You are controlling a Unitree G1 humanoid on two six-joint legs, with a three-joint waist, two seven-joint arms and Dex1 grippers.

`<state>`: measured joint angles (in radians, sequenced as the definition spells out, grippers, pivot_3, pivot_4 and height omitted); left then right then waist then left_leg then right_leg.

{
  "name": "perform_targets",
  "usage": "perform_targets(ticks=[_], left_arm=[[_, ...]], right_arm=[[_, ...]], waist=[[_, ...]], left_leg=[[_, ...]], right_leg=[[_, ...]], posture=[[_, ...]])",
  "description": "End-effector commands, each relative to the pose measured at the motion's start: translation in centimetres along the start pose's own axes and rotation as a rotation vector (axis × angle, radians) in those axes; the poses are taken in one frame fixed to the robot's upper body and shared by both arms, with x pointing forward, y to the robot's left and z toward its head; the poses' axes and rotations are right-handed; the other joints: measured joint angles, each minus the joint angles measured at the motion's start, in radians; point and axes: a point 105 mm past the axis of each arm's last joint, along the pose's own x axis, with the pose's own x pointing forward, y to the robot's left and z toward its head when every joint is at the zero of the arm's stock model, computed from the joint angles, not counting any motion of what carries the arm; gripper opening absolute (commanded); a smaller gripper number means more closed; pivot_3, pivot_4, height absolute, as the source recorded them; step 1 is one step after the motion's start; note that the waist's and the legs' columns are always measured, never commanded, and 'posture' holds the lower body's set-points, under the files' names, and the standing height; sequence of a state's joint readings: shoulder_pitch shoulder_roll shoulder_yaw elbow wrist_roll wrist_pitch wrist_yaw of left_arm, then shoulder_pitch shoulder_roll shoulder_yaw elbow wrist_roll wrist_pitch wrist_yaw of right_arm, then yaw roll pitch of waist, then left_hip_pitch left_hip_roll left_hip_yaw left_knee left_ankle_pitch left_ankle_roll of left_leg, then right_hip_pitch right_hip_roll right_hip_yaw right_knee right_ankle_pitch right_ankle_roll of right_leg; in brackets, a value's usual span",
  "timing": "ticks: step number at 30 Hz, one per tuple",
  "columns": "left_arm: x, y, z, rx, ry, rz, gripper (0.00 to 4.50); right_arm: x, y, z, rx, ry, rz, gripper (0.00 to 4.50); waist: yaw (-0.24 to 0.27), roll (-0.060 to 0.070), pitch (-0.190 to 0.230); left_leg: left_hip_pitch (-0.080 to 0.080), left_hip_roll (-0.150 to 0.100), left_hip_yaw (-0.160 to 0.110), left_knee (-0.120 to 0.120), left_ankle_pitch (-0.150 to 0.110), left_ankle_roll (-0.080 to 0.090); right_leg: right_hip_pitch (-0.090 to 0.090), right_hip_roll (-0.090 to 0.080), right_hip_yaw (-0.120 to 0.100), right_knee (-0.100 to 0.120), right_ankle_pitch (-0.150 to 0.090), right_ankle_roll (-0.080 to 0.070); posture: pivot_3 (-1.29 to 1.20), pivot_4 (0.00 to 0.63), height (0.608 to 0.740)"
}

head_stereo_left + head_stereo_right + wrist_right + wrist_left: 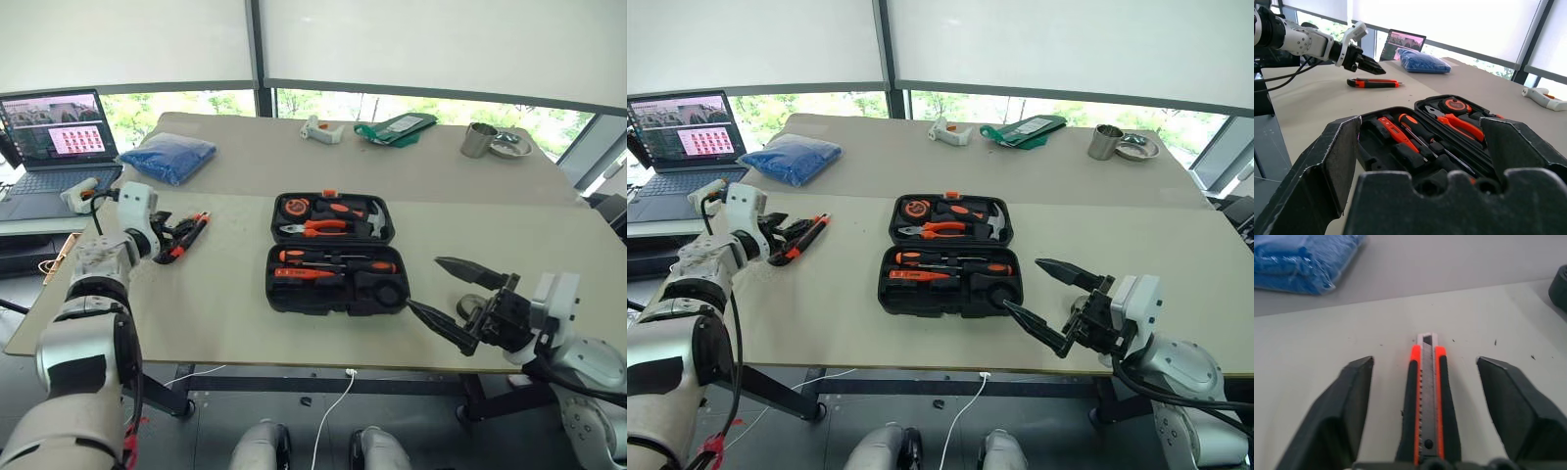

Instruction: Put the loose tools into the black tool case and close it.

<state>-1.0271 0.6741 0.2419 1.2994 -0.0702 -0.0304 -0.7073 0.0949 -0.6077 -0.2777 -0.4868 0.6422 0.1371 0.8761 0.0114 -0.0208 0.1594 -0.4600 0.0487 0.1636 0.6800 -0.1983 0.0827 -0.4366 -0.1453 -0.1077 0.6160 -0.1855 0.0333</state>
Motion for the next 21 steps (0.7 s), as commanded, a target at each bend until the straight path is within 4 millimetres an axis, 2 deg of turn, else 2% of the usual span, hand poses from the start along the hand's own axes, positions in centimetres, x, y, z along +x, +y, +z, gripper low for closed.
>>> perform_targets(ticks=[1,11,16,19,21], left_arm=[[-0.7,0.9,-0.6,0.084,0.027,0.028,4.48],[0.2,-0.6,-3.0,0.057,0.119,0.010,4.48],[0.7,-1.4,-3.5,0.045,0.149,-0.003,4.48],[0.9,-1.7,-3.8,0.038,0.168,0.000,3.72],[0.9,-1.7,-3.9,0.023,0.168,0.000,2.93]], right_arm=[[0.2,0.1,0.5,-0.005,-0.026,0.018,4.50],[0.4,0.2,0.5,0.003,-0.029,0.044,4.50],[1.2,0.8,1.6,-0.018,-0.083,0.097,4.50],[2.3,1.6,2.8,-0.062,-0.141,0.167,4.50],[2.7,2.0,3.1,-0.075,-0.161,0.199,4.50]], waist=[[0.000,0.000,0.000],[0.003,-0.001,0.000],[0.000,-0.001,0.000],[0.000,-0.001,0.000],[0.001,-0.001,0.000]], left_leg=[[0.000,0.000,0.000,0.000,0.000,0.000],[0.000,0.000,0.000,0.001,0.000,0.000],[0.000,0.000,0.000,0.001,0.000,0.000],[0.000,0.000,0.000,0.001,0.000,0.000],[0.000,0.000,0.000,0.002,0.000,0.000]], right_leg=[[0.000,0.000,0.000,0.000,0.000,0.000],[0.000,0.000,0.000,0.000,0.000,0.000],[0.000,0.000,0.000,0.002,0.000,0.000],[0.000,0.000,0.000,0.002,0.000,0.000],[0.000,0.000,0.000,0.003,0.000,0.000]], posture=[[0.00,0.150,0.740],[0.00,0.150,0.740],[0.00,0.150,0.740],[0.00,0.150,0.740],[0.00,0.150,0.740]])
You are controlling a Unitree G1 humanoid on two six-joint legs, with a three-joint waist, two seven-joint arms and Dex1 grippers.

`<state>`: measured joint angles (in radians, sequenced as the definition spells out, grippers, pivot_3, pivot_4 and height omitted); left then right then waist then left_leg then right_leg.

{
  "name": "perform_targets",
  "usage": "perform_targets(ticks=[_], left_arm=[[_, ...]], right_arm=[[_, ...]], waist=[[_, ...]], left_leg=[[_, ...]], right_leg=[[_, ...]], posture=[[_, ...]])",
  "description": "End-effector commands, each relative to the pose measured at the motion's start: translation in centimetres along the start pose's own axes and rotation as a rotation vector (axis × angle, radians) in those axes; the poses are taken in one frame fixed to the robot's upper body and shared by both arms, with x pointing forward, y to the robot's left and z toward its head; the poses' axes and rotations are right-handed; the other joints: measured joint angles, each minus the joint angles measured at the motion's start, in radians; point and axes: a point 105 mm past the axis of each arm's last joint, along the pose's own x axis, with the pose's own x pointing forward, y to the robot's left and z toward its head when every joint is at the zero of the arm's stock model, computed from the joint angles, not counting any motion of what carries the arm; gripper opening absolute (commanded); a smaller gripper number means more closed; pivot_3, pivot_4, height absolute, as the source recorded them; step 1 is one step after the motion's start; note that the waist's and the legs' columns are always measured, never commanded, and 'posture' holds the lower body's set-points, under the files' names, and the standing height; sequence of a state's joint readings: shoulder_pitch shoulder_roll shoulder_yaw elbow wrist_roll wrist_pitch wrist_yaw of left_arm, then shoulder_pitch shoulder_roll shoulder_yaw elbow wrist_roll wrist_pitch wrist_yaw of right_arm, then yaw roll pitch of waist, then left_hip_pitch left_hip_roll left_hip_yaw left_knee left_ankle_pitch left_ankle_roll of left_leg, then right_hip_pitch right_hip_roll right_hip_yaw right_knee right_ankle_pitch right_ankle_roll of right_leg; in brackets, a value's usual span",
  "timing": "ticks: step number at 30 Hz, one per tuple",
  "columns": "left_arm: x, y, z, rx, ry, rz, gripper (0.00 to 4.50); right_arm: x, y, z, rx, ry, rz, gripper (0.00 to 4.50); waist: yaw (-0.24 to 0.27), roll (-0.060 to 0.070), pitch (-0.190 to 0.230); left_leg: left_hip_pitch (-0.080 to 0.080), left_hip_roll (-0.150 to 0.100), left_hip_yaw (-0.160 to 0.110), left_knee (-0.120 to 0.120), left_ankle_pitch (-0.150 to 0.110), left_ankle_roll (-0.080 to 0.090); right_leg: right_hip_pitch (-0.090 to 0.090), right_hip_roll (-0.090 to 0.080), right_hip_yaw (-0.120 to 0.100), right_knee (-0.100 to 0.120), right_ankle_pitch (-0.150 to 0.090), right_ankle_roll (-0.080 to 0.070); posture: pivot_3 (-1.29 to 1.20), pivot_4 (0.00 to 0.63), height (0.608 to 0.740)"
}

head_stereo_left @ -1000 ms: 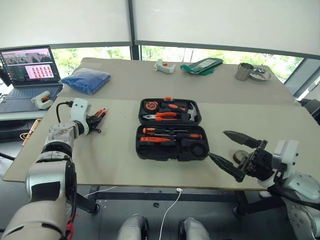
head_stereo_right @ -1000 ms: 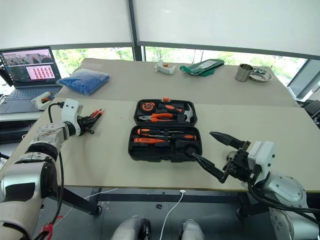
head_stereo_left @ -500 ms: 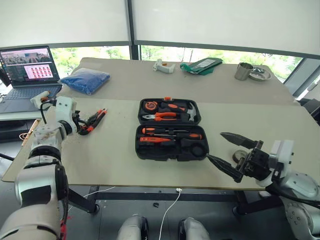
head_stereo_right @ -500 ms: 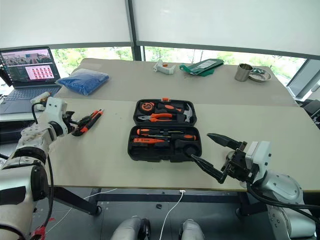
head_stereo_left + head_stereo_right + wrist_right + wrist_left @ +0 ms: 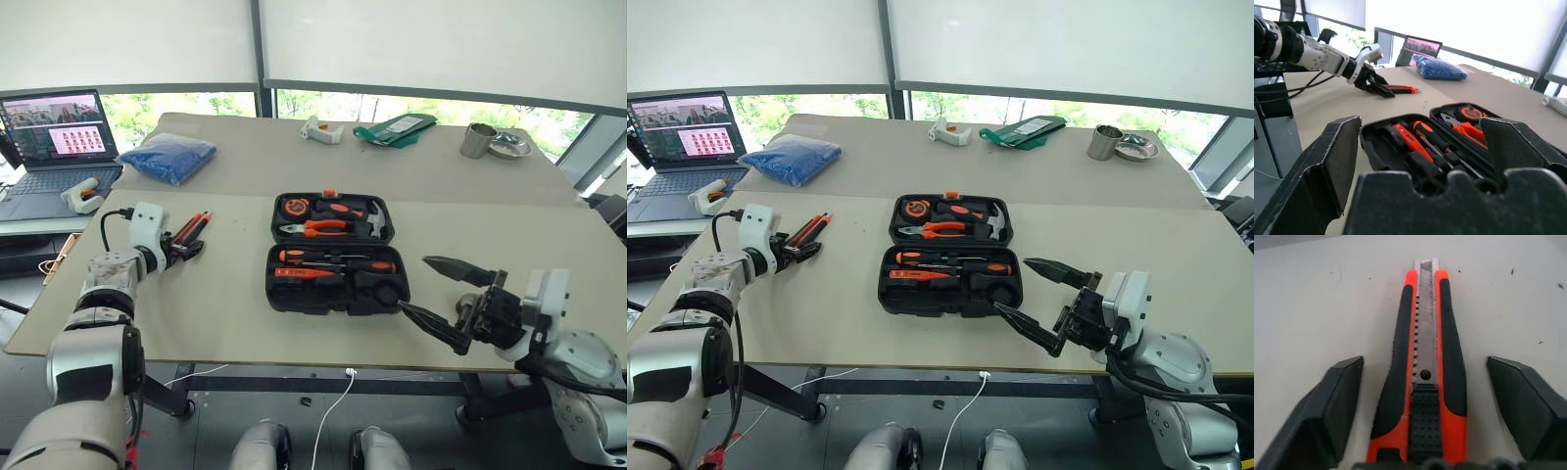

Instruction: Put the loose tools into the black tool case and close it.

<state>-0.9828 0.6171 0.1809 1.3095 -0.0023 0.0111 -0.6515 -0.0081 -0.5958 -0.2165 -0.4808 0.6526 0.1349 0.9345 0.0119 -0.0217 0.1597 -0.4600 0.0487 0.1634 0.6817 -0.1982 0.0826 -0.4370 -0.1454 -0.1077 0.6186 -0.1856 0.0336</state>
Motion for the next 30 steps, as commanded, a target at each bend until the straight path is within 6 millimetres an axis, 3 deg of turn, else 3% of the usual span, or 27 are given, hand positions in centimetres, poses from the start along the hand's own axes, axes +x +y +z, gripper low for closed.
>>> perform_targets(ticks=[1,3,5,9,15,18,23,28,30], left_arm=[[0.1,-0.1,0.2,-0.022,0.006,-0.002,2.52],[0.1,-0.3,0.2,-0.039,-0.007,-0.019,1.83],[-0.1,-0.4,0.9,-0.052,-0.060,-0.045,1.78],[-1.5,-1.4,4.9,-0.007,-0.305,-0.226,1.78],[-3.9,-8.4,7.2,0.297,-0.373,-0.784,1.78],[-5.1,-13.3,6.7,0.485,-0.317,-1.035,1.78],[-5.5,-18.6,4.3,0.670,-0.209,-1.149,1.78],[-5.3,-21.8,3.4,0.758,-0.165,-1.159,1.78],[-5.2,-22.3,3.3,0.762,-0.155,-1.151,1.78]], right_arm=[[1.3,1.0,2.0,-0.056,-0.098,0.075,4.50],[1.6,1.1,2.3,-0.056,-0.132,0.074,4.50],[1.6,1.1,2.3,-0.054,-0.141,0.067,4.50],[0.8,0.5,2.6,-0.066,-0.131,0.027,4.50],[-1.4,-1.0,3.1,-0.078,-0.045,-0.037,4.50],[-3.2,-1.8,2.5,-0.077,0.082,-0.056,4.50],[-5.2,-1.9,0.8,-0.036,0.257,-0.035,4.50],[-5.5,-1.3,0.1,0.020,0.293,-0.021,4.50],[-5.5,-1.2,0.0,0.029,0.292,-0.024,4.50]], waist=[[0.000,0.000,0.000],[0.000,0.000,0.000],[0.001,0.000,0.000],[0.001,-0.001,0.000],[0.003,-0.001,0.001],[0.005,-0.001,0.001],[-0.001,-0.001,0.001],[0.000,-0.001,0.001],[0.001,-0.001,0.001]], left_leg=[[0.000,0.000,0.000,0.000,0.000,0.000],[0.000,0.000,0.000,0.000,0.000,0.000],[0.000,0.000,0.000,0.000,0.000,0.000],[0.000,0.000,0.000,0.001,0.000,0.000],[-0.001,-0.001,0.000,0.001,0.000,0.000],[-0.001,-0.001,0.000,0.001,0.000,0.000],[0.000,-0.001,0.000,0.002,0.001,0.005],[0.000,-0.001,0.000,0.002,0.004,0.007],[0.000,-0.001,0.000,0.003,0.003,0.006]], right_leg=[[0.000,0.000,0.000,0.000,0.000,0.000],[0.000,0.000,0.000,0.000,0.000,0.000],[0.000,0.000,0.000,0.001,0.000,0.000],[-0.001,-0.001,0.000,0.002,0.001,-0.001],[-0.001,-0.001,0.000,0.001,0.001,-0.002],[0.000,-0.001,0.000,0.001,0.001,-0.002],[0.000,-0.001,0.003,0.002,0.000,-0.002],[-0.001,0.000,0.004,0.005,-0.001,-0.001],[0.000,0.000,0.004,0.005,-0.002,0.000]], posture=[[0.00,0.150,0.740],[0.00,0.150,0.740],[0.00,0.150,0.740],[0.00,0.150,0.740],[0.00,0.150,0.740],[0.00,0.150,0.740],[0.00,0.150,0.740],[0.00,0.150,0.740],[0.00,0.150,0.740]])
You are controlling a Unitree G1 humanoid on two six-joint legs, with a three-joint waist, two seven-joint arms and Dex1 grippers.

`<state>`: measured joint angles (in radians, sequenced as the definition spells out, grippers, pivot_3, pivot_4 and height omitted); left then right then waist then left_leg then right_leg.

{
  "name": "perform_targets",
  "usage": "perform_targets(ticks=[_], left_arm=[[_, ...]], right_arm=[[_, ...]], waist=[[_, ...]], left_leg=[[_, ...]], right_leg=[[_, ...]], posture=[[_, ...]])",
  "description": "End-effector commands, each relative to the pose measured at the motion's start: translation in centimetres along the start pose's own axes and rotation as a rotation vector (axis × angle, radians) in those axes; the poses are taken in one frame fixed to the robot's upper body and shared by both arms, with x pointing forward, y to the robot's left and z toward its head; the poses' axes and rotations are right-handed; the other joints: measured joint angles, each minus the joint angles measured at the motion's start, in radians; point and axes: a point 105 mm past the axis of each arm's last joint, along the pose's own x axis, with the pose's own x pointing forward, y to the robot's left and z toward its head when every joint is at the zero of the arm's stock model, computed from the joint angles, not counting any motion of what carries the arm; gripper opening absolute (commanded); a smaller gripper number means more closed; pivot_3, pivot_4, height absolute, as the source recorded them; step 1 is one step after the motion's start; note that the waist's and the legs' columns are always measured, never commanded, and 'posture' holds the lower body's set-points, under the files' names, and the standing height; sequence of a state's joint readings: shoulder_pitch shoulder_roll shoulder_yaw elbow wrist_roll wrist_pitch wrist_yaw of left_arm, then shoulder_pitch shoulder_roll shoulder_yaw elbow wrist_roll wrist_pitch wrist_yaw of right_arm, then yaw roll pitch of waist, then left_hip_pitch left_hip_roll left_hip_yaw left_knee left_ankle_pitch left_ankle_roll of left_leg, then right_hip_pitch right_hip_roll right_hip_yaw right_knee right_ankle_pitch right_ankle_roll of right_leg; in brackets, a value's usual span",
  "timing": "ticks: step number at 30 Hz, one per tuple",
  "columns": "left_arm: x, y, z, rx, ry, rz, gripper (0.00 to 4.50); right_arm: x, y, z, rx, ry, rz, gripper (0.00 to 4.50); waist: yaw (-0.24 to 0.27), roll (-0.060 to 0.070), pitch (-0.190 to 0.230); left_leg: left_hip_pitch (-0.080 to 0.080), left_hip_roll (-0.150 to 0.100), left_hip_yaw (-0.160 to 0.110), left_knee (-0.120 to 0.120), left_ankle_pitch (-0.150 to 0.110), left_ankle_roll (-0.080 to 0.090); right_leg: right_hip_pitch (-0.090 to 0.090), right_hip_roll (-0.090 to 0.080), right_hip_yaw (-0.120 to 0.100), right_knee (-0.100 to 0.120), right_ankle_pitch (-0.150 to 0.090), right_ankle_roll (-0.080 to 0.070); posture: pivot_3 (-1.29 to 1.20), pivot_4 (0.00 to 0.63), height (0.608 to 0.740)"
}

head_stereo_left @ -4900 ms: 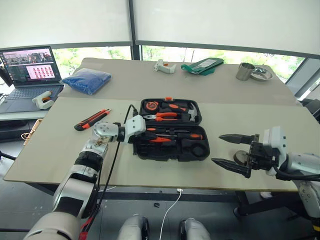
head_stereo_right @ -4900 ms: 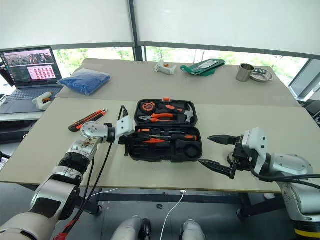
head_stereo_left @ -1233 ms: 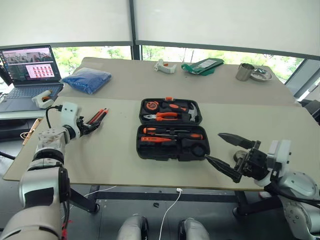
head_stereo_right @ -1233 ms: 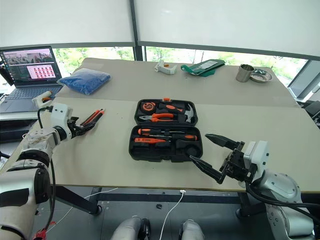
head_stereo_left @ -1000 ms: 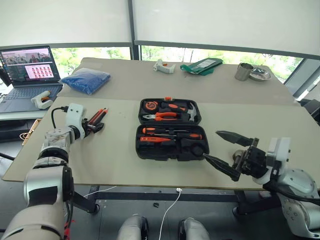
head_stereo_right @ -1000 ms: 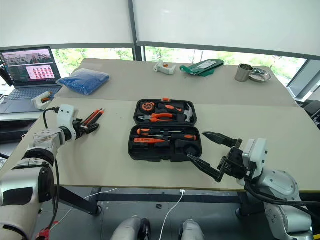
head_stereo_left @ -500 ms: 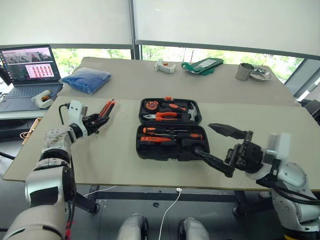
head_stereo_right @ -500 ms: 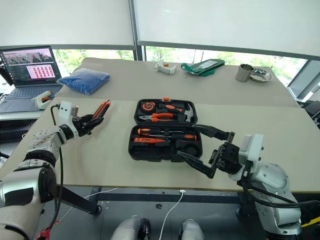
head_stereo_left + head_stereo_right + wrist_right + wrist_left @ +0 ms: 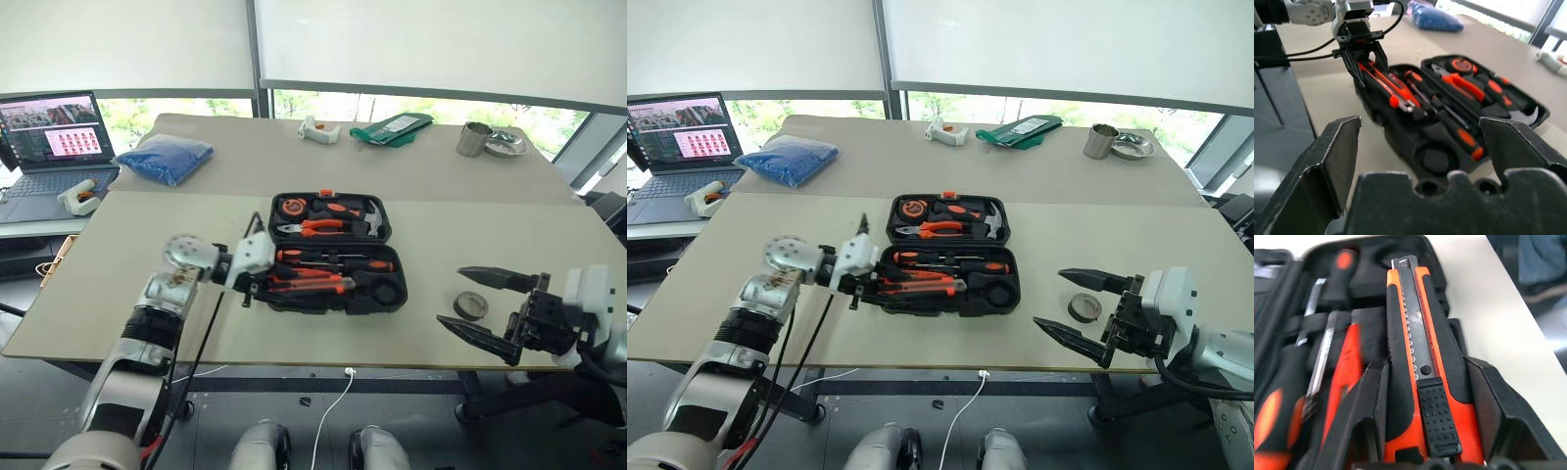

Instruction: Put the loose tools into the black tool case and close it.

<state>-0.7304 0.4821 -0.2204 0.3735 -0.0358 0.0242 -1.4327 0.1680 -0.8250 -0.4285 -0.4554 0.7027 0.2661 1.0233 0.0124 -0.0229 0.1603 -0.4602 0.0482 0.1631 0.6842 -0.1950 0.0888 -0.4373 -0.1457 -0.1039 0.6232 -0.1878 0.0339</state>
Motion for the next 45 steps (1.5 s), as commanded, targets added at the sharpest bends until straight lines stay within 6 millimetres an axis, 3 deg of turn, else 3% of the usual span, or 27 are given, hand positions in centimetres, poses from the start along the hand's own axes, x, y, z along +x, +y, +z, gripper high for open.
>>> perform_targets(ticks=[1,11,16,18,23,29,32,42,45], left_arm=[[0.7,0.4,1.1,0.042,0.019,0.032,1.78],[1.7,0.5,0.4,0.071,0.082,0.031,1.78],[2.1,-0.5,0.1,0.063,0.095,-0.038,1.78],[2.0,-0.5,-0.2,0.068,0.113,-0.032,2.78],[1.5,0.9,0.2,0.095,0.071,0.041,4.34],[0.1,2.2,3.9,0.053,-0.221,0.094,4.44],[-0.4,1.7,3.7,0.002,-0.270,0.055,3.74],[2.0,-0.2,-0.4,-0.107,-0.138,0.068,0.11],[2.5,-0.7,-1.5,-0.093,-0.068,0.071,0.05]], right_arm=[[0.0,0.3,0.8,-0.012,-0.021,0.002,4.50],[0.0,0.9,0.4,0.024,-0.038,0.005,4.50],[-0.2,1.0,0.3,0.031,-0.040,0.001,4.50],[-0.3,1.0,0.2,0.032,-0.039,0.000,4.50],[-0.3,0.8,0.2,0.033,-0.039,0.003,4.50],[-0.1,0.6,0.1,0.034,-0.050,-0.001,4.50],[0.0,0.5,-0.1,0.042,-0.061,-0.010,4.50],[0.1,1.0,-1.0,0.073,-0.078,-0.022,4.50],[0.1,1.0,-1.2,0.077,-0.078,-0.026,4.50]], waist=[[0.000,0.000,0.000],[0.002,0.000,0.000],[0.002,0.000,0.000],[0.002,0.000,0.000],[0.000,0.000,0.000],[0.004,0.000,0.000],[0.002,0.000,0.000],[0.006,0.000,0.000],[0.008,0.000,0.000]], left_leg=[[0.000,0.000,0.000,0.000,0.000,0.000],[0.000,0.000,-0.001,0.000,0.000,0.001],[0.000,0.000,-0.001,0.000,0.000,0.001],[0.000,0.000,-0.001,0.000,-0.001,0.001],[0.000,0.000,-0.001,0.000,-0.001,0.002],[0.000,-0.001,-0.001,0.000,-0.001,0.003],[0.000,0.000,-0.001,0.000,-0.001,0.002],[0.000,-0.001,-0.001,0.000,0.000,0.003],[0.001,-0.001,-0.001,0.001,-0.002,0.001]], right_leg=[[0.000,0.000,0.000,0.000,-0.002,0.003],[0.000,0.000,0.000,0.000,-0.003,0.004],[0.000,0.000,0.000,0.000,-0.003,0.003],[0.000,0.000,0.000,0.000,-0.003,0.004],[0.000,0.000,0.000,0.000,-0.004,0.005],[0.000,-0.001,0.000,0.000,-0.004,0.005],[0.000,-0.001,0.000,0.000,-0.004,0.005],[0.001,-0.001,0.000,0.000,-0.004,0.005],[0.001,-0.001,0.000,0.000,-0.004,0.005]], posture=[[0.00,0.150,0.740],[0.00,0.150,0.740],[0.00,0.150,0.740],[0.00,0.150,0.740],[0.00,0.150,0.740],[0.00,0.150,0.740],[0.00,0.150,0.740],[0.00,0.150,0.740],[0.00,0.150,0.740]])
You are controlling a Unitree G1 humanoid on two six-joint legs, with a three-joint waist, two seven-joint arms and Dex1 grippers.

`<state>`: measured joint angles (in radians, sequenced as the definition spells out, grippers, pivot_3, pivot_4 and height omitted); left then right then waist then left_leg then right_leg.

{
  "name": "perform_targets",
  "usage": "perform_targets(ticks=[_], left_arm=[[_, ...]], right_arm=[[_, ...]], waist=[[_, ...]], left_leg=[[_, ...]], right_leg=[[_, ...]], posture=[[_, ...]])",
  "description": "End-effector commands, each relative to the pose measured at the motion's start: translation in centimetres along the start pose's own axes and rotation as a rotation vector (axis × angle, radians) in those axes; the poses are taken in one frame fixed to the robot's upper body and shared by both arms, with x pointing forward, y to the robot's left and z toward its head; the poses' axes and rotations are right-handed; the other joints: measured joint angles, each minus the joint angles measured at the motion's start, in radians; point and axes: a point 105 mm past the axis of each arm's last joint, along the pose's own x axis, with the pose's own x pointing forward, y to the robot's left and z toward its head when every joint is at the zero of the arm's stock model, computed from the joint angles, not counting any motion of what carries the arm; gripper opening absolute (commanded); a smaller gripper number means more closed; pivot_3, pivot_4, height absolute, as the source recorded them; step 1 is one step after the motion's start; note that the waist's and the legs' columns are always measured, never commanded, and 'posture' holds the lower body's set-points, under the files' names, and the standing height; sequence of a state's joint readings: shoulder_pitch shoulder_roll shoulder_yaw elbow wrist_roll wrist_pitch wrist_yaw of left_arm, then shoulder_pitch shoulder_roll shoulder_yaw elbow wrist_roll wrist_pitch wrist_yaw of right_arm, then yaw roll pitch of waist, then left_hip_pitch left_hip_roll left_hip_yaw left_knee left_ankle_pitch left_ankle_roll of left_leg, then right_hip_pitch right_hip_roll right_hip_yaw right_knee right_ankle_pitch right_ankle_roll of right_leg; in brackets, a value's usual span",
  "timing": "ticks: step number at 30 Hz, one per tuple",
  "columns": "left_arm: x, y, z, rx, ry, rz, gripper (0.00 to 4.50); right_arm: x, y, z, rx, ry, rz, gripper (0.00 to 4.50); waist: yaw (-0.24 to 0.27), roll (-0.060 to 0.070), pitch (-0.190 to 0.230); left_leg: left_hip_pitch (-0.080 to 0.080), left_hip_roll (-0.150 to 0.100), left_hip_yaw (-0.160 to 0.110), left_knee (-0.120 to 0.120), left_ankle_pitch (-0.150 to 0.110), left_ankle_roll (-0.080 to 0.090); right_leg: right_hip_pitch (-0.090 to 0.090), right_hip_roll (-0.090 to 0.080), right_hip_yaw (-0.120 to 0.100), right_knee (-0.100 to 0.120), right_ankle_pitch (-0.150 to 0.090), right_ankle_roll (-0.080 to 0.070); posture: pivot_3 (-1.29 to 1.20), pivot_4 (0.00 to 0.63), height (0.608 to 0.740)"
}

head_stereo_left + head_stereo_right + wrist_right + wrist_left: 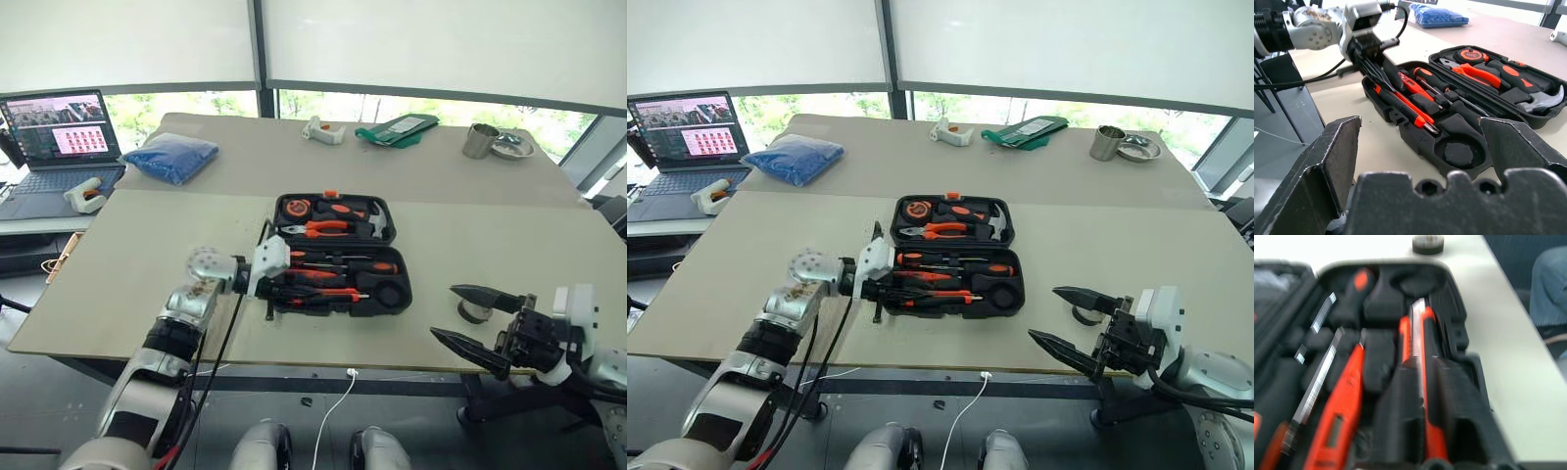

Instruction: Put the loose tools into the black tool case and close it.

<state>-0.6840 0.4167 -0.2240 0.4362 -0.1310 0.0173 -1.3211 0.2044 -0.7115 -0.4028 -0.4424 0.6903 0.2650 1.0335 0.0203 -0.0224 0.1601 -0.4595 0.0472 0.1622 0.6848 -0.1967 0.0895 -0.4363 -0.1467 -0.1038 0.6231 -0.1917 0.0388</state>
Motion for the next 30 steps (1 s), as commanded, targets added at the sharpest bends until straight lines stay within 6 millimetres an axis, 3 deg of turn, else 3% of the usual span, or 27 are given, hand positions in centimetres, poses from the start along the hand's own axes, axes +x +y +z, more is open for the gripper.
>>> perform_targets(ticks=[1,8,10,13,17,21,24,27,30], left_arm=[[0.4,-0.5,-1.3,0.018,0.082,0.003,0.05],[0.9,-1.8,-2.2,-0.008,0.144,-0.053,0.05],[0.8,-2.3,-3.3,-0.011,0.225,-0.080,0.05],[1.0,-2.2,-4.5,-0.028,0.304,-0.071,0.05],[1.7,-1.8,-4.6,-0.074,0.277,-0.021,0.05],[1.0,-0.6,-2.2,0.002,0.118,0.040,0.05],[-0.4,0.5,1.0,0.010,-0.057,0.080,0.05],[-2.6,1.3,3.7,0.037,-0.208,0.123,0.77],[-5.2,0.9,4.9,0.081,-0.307,0.136,1.95]], right_arm=[[-0.1,0.0,0.6,-0.030,-0.027,-0.002,4.50],[-0.1,0.1,0.3,-0.018,-0.030,-0.003,4.50],[0.0,0.1,0.2,-0.015,-0.031,-0.004,4.50],[0.1,0.0,0.1,-0.012,-0.033,-0.003,4.50],[0.4,-0.1,0.0,-0.011,-0.038,0.000,4.50],[-0.3,-0.4,0.1,-0.025,-0.027,-0.026,4.50],[-1.6,-1.1,0.4,-0.042,-0.024,-0.097,4.50],[-3.9,-1.9,0.8,-0.064,-0.013,-0.219,4.50],[-7.0,-1.9,-0.5,-0.072,0.044,-0.329,4.50]], waist=[[0.000,0.000,0.000],[0.002,0.005,-0.003],[0.001,0.007,-0.004],[0.001,0.011,-0.007],[0.005,0.016,-0.011],[0.013,0.019,-0.012],[0.016,0.019,-0.012],[0.018,0.018,-0.012],[0.019,0.018,-0.012]], left_leg=[[0.000,0.000,0.000,0.000,0.000,-0.001],[0.006,0.000,0.000,0.000,-0.003,-0.005],[0.006,0.000,0.000,0.000,-0.003,-0.005],[0.007,0.000,0.000,0.000,-0.003,-0.004],[0.017,0.000,-0.001,-0.002,-0.004,-0.004],[0.017,0.000,-0.001,-0.004,-0.004,-0.004],[0.017,0.000,-0.001,-0.004,-0.005,-0.004],[0.012,0.000,-0.001,-0.004,-0.005,-0.002],[0.012,-0.001,-0.001,-0.004,-0.007,0.001]], right_leg=[[0.000,0.000,0.000,0.000,0.000,0.000],[0.002,0.000,0.000,0.000,-0.003,-0.006],[0.002,0.000,0.000,0.000,-0.004,-0.006],[0.003,0.000,0.000,-0.001,-0.004,-0.005],[0.014,0.000,0.000,-0.006,-0.004,-0.005],[0.015,-0.001,0.001,-0.011,-0.004,-0.005],[0.013,-0.001,0.001,-0.011,-0.004,-0.005],[0.011,0.000,0.001,-0.011,-0.004,-0.005],[0.012,0.000,0.001,-0.011,-0.005,-0.004]], posture=[[0.00,0.150,0.740],[0.00,0.150,0.740],[0.00,0.150,0.740],[0.00,0.150,0.740],[0.00,0.150,0.740],[0.00,0.150,0.740],[0.00,0.150,0.740],[0.00,0.150,0.740],[0.00,0.150,0.740]])
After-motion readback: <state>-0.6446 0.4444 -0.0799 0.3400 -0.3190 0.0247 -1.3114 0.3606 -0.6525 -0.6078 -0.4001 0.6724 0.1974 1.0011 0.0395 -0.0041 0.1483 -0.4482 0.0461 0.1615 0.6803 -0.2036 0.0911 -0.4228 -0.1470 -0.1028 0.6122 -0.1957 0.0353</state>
